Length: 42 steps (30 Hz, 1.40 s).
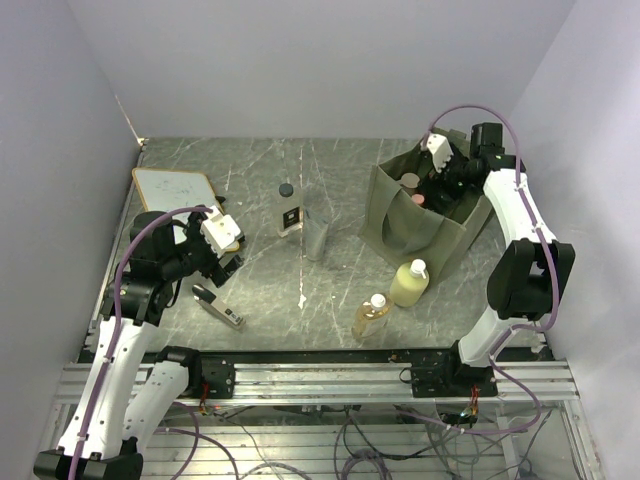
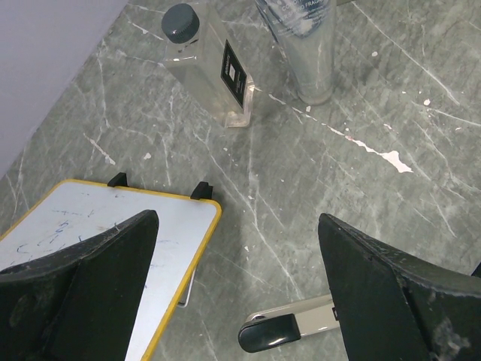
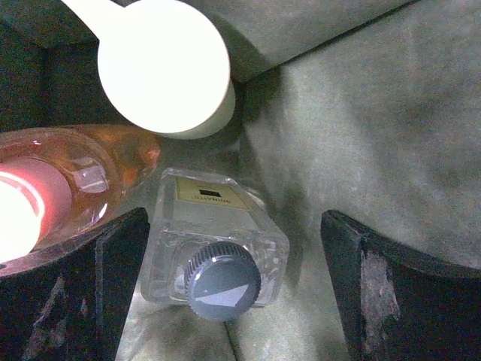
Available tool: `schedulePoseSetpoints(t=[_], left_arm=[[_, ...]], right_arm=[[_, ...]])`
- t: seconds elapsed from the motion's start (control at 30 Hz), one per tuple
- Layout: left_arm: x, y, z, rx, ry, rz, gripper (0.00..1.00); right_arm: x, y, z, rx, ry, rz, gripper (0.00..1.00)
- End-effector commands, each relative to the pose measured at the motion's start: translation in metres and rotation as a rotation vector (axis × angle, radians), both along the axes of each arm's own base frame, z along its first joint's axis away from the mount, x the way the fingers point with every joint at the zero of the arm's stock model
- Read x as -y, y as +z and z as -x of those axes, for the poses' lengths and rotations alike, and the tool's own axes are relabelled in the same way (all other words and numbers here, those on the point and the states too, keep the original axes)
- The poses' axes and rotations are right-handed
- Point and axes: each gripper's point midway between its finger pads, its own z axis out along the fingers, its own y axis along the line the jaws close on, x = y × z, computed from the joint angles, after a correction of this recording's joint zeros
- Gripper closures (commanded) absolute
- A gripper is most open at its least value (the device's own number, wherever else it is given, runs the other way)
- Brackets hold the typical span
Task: Place the personal care products into the canvas bag
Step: Place the care product in the canvas bag, then pick up the care product from the center of the board.
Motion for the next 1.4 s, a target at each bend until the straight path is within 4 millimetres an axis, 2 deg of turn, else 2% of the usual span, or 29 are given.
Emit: schedulePoseSetpoints(t=[0.0,0.23,0.4,0.57,0.63,0.77,0.9,1.0,1.1,1.13,1.27,1.37], left_arm=[[0.003,0.008,0.003,0.021,-0.030,0.008,0.01],[0.003,0.008,0.003,0.018,-0.025,0.012,0.01],[0.002,0.007,0.003,0.007,-0.013,0.021,0.01],[-0.001,0.011,0.000,-0.018,0.039,0.044,0.01],[-0.006,0.013,-0.004,-0.027,0.075,0.043,0.01],[-0.012,0.018,-0.010,-0.028,0.125,0.038,0.01],[-0.014,0.022,-0.013,-0.005,0.140,0.038,0.01],[-0.015,0.022,-0.016,-0.005,0.157,0.045,0.01],[-0.019,0.022,-0.019,-0.011,0.176,0.035,0.01],[-0.019,0.022,-0.020,-0.014,0.180,0.030,0.01],[-0.020,0.023,-0.020,-0.007,0.175,0.023,0.01],[-0.019,0.024,-0.021,0.001,0.169,0.021,0.01]], right_arm=[[-0.002,0.034,-0.003,0.075,-0.005,-0.010,0.03],[-0.008,0.069,0.001,0.122,-0.002,-0.046,0.00],[-0.009,0.104,0.004,0.199,-0.020,-0.057,0.00],[-0.008,0.153,0.009,0.310,-0.064,-0.074,0.02],[-0.011,0.181,0.015,0.365,-0.082,-0.103,0.03],[-0.036,0.219,0.043,0.416,-0.045,-0.198,0.04],[-0.081,0.237,0.080,0.464,0.074,-0.225,0.04],[-0.123,0.231,0.110,0.423,0.203,-0.221,0.04],[-0.159,0.208,0.148,0.333,0.406,-0.203,0.04],[-0.171,0.194,0.161,0.292,0.472,-0.204,0.04],[-0.196,0.143,0.204,0.133,0.640,-0.162,0.04],[-0.206,0.104,0.237,0.003,0.716,-0.110,0.05]])
